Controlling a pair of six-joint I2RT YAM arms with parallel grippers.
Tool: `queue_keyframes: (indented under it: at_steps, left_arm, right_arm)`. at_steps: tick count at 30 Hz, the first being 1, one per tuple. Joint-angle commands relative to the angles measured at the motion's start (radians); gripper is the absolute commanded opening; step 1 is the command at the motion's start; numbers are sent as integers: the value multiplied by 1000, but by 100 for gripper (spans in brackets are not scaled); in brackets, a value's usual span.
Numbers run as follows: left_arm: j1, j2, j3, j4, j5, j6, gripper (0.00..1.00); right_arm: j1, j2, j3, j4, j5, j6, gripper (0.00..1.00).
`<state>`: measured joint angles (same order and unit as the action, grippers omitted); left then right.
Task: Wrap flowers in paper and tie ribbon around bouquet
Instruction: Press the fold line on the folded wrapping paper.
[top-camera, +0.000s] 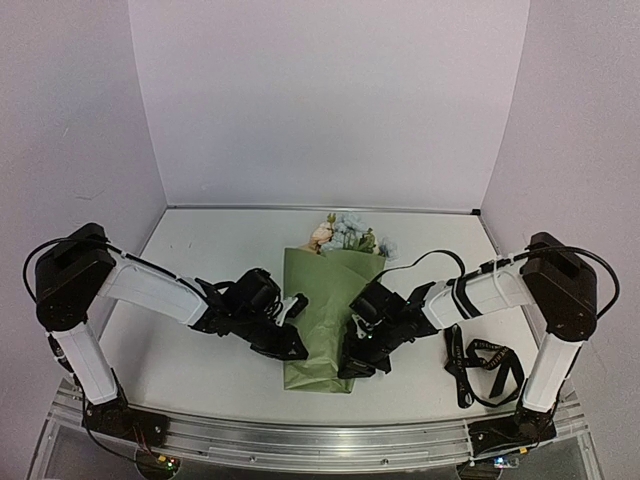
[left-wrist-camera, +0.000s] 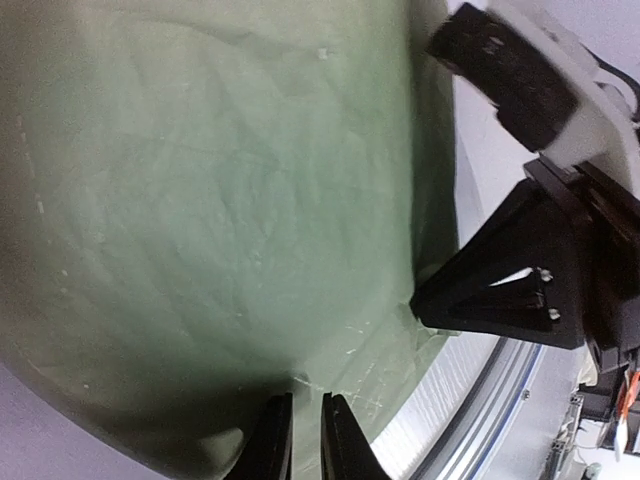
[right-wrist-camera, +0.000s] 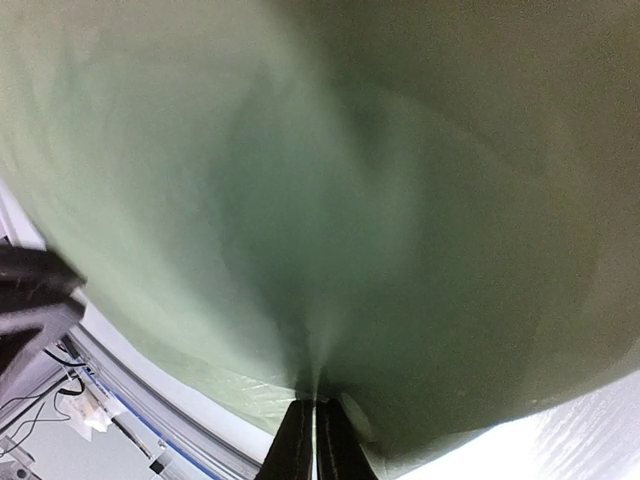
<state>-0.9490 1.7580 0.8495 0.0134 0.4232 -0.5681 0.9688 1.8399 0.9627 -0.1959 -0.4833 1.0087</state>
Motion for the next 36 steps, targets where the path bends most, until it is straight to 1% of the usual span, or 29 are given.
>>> queue_keyframes:
  at_steps: [1,6,10,15,21,29,36]
  left_arm:
    - [57,38,-28,118,112,-89,14]
    - [121,66,-51,145,126,-154,16]
    - [151,79,-31,136,127,-170,19]
    - [206,112,15,107,137,-178,21]
    - [272,185,106,43,155,-153,21]
    - [361,285,226,-2,178,-149,22]
    - [439,380,377,-58,198,-121,22]
  right_arm:
    - [-5,-12,-22,-36,16,-13,3]
    - [-4,-8,-25,-34,9,-18,3]
    - [-5,-3,-27,-34,2,-22,3]
    - [-5,7,-25,-34,-8,-20,3]
    - [-5,8,-35,-32,-10,-20,3]
    - [-5,11,-51,-13,-12,-16,3]
    - [-4,9,-63,1,-17,-12,3]
